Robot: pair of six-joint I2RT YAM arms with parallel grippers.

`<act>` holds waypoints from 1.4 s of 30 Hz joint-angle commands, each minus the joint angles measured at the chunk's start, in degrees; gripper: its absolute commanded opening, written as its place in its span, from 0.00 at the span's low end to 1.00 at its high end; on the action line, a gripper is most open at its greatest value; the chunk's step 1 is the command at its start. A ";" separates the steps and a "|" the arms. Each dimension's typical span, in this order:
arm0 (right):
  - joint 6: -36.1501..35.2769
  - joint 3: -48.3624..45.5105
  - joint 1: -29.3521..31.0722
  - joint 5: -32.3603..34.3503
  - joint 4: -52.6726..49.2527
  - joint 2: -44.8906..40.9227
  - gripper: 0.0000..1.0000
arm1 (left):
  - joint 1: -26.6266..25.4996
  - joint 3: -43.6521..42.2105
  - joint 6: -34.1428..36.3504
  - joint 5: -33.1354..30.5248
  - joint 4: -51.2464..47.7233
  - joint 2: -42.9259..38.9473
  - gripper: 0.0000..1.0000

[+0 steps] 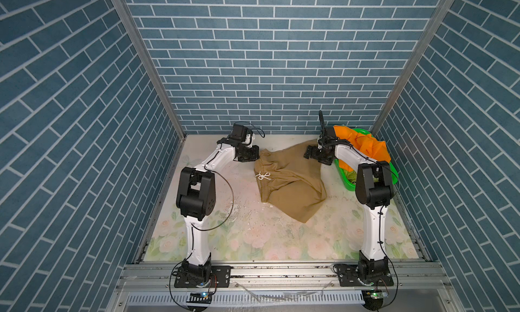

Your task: Fold and stack the shorts

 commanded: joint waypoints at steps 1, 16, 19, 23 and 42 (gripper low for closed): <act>2.54 2.58 0.13 1.95 -2.29 3.22 0.94 | 2.08 -0.11 -4.32 -3.80 -3.59 -0.70 0.00; 1.74 0.79 0.52 -0.23 -0.77 -2.24 0.00 | 10.55 2.94 -8.34 2.03 -4.53 3.30 0.00; 1.41 -11.29 1.17 0.62 3.08 -12.62 0.00 | 11.58 7.57 -7.30 0.62 -7.30 4.58 0.00; 4.17 -33.60 4.55 2.14 11.21 -24.40 0.00 | 12.84 8.47 -7.31 -2.70 -7.54 3.49 0.00; 1.57 -7.35 2.16 1.74 -2.90 -10.99 0.95 | 14.80 2.06 3.49 -18.38 -7.33 -2.88 0.00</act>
